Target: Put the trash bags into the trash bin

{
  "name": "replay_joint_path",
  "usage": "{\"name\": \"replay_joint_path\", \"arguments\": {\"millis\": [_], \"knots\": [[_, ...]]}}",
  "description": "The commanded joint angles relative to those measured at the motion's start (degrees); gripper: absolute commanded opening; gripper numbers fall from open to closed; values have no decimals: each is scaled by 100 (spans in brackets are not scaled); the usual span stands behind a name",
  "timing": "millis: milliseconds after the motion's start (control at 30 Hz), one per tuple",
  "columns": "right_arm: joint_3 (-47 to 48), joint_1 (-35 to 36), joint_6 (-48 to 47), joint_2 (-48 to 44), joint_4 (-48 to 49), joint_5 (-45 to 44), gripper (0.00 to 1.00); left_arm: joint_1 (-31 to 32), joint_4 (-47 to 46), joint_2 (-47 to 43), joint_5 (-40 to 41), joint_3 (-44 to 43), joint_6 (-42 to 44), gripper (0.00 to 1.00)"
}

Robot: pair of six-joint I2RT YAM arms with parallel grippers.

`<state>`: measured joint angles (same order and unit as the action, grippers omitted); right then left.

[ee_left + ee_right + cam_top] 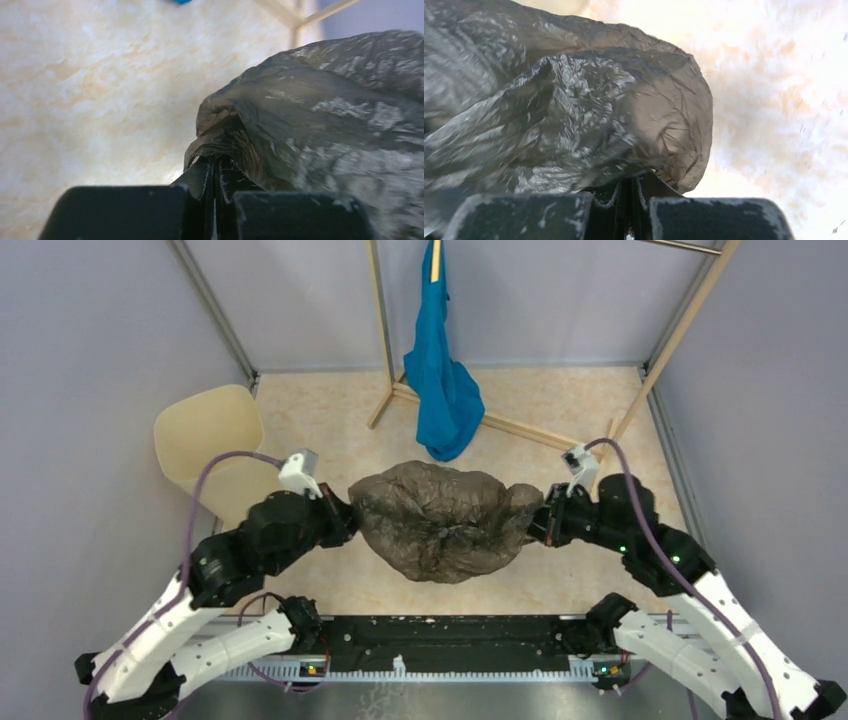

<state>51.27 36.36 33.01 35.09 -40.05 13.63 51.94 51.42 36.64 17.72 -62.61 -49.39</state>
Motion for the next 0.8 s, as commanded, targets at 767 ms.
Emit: {"name": "replay_joint_path", "arguments": {"millis": [767], "knots": [[754, -1193, -1059, 1318, -937, 670, 0, 9, 518, 1465, 4, -603, 333, 0]]}}
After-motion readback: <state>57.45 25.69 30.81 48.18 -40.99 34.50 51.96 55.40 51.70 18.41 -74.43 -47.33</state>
